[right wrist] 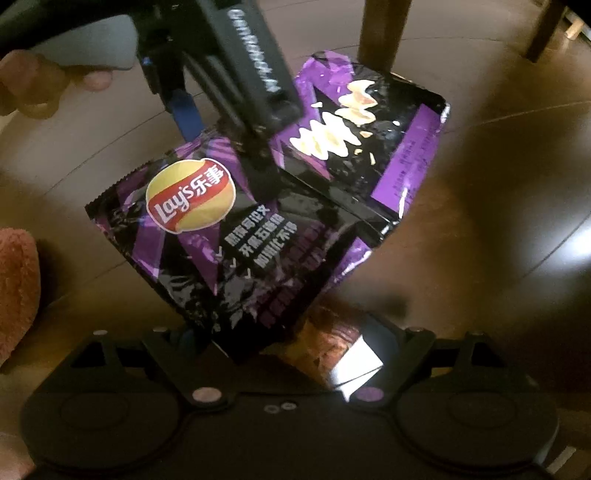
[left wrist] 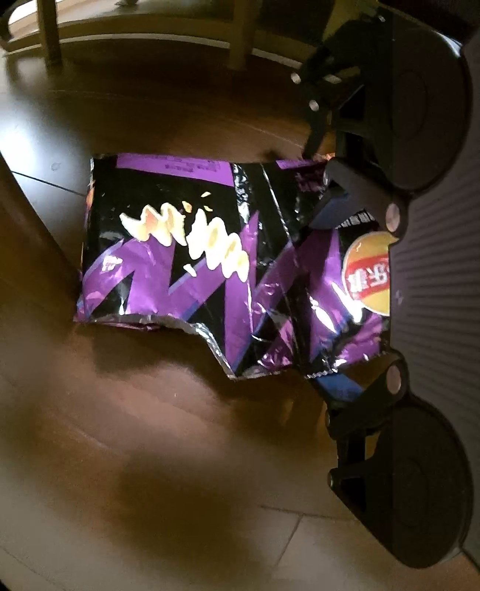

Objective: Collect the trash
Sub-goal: 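Close left tool on purple chip bag while right tool grasps orange snack packet, then lift the chip bag with left tool while right tool carries orange packet to wastebasket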

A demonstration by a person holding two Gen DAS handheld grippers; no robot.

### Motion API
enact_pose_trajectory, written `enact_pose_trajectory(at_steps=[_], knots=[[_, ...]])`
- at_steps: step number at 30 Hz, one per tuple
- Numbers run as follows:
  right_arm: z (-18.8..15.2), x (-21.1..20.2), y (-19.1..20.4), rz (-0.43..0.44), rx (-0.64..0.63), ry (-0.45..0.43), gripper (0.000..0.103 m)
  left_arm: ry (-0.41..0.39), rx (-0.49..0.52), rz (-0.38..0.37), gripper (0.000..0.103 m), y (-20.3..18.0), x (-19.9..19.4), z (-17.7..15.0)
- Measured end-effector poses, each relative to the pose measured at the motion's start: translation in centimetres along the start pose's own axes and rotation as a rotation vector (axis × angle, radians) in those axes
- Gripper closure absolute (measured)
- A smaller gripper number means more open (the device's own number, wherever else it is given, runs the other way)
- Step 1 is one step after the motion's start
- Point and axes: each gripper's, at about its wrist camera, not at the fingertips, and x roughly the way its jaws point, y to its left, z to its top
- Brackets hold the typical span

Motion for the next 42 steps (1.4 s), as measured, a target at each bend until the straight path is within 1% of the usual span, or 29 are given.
enact_pose_trajectory(at_steps=[2, 3, 4, 5, 6, 7, 8, 9, 10, 11, 14, 16, 17, 19, 22, 24, 25, 27, 30, 32, 35, 36, 38, 42], knots=[[0.1, 0.5, 0.1, 0.001, -0.010, 0.019, 0.021, -0.007, -0.006, 0.010, 0.029, -0.4, 0.0, 0.2], [0.1, 0.6, 0.2, 0.000, -0.015, 0.027, 0.026, -0.010, -0.011, 0.012, 0.030, -0.4, 0.0, 0.3], [0.1, 0.8, 0.3, 0.001, -0.016, 0.036, 0.030, -0.013, -0.022, 0.014, 0.035, -0.5, 0.0, 0.2], [0.0, 0.8, 0.4, -0.003, -0.015, 0.039, 0.032, -0.015, -0.034, 0.010, 0.044, -0.4, 0.0, 0.1], [-0.2, 0.9, 0.5, 0.000, -0.012, 0.044, 0.037, -0.013, -0.050, 0.003, 0.048, -0.3, -0.1, 0.1], [-0.3, 1.0, 0.7, -0.004, -0.010, 0.051, 0.037, -0.015, -0.066, -0.001, 0.056, -0.2, -0.2, 0.0], [-0.4, 1.1, 0.9, -0.011, -0.012, 0.050, 0.038, -0.022, -0.077, -0.004, 0.068, -0.1, -0.3, -0.1], [-0.5, 1.0, 1.0, -0.013, -0.010, 0.052, 0.039, -0.031, -0.089, -0.007, 0.074, -0.1, -0.5, -0.2], [-0.6, 1.0, 1.1, -0.010, 0.000, 0.055, 0.043, -0.033, -0.106, -0.014, 0.085, -0.1, -0.7, -0.3], [-0.8, 0.8, 1.1, -0.016, 0.013, 0.057, 0.045, -0.035, -0.118, -0.015, 0.087, 0.1, -1.2, -0.4], [-1.0, 0.6, 1.2, -0.021, 0.082, 0.072, 0.053, -0.062, -0.098, 0.024, 0.090, -0.6, -2.2, -1.0], [-1.7, 0.0, 1.1, -0.035, 0.137, 0.080, 0.060, -0.090, -0.071, 0.059, 0.091, -1.1, -3.3, -1.6], [-1.9, -0.3, 1.1, -0.037, 0.177, 0.089, 0.062, -0.101, -0.065, 0.074, 0.092, -1.3, -3.9, -1.9], [-2.7, -1.2, 0.9, -0.031, 0.251, 0.086, 0.069, -0.124, -0.064, 0.088, 0.095, -1.7, -5.0, -2.3], [-3.6, -2.7, 1.0, -0.036, 0.348, 0.085, 0.071, -0.150, -0.077, 0.093, 0.098, -1.9, -6.7, -3.3], [-3.9, -4.0, 1.2, -0.042, 0.388, 0.070, 0.071, -0.167, -0.066, 0.113, 0.099, -1.8, -8.0, -3.9], [-3.9, -4.6, 1.4, -0.050, 0.401, 0.063, 0.072, -0.170, -0.061, 0.115, 0.099, -1.5, -8.9, -3.7], [-3.8, -5.8, 1.3, -0.055, 0.435, 0.051, 0.072, -0.170, -0.058, 0.121, 0.100, -1.3, -9.7, -4.4], [-4.2, -7.6, 1.0, -0.057, 0.518, 0.028, 0.072, -0.175, -0.070, 0.123, 0.100, -0.9, -11.5, -5.3], [-5.4, -9.4, 1.1, -0.059, 0.589, 0.008, 0.072, -0.182, -0.078, 0.123, 0.100, -1.0, -12.8, -6.1], [-5.5, -12.8, 1.8, -0.053, 0.674, -0.036, 0.072, -0.183, -0.076, 0.134, 0.100, -1.3, -15.1, -7.6], [-5.3, -14.1, 2.1, -0.054, 0.691, -0.048, 0.072, -0.183, -0.071, 0.151, 0.100, -1.6, -16.1, -8.1], [-4.9, -17.2, 2.6, -0.043, 0.727, -0.075, 0.072, -0.187, -0.059, 0.161, 0.100, -2.3, -18.2, -9.2], [-3.6, -24.4, 4.0, -0.040, 0.749, -0.121, 0.072, -0.198, -0.036, 0.186, 0.100, -4.0, -24.1, -11.5]])
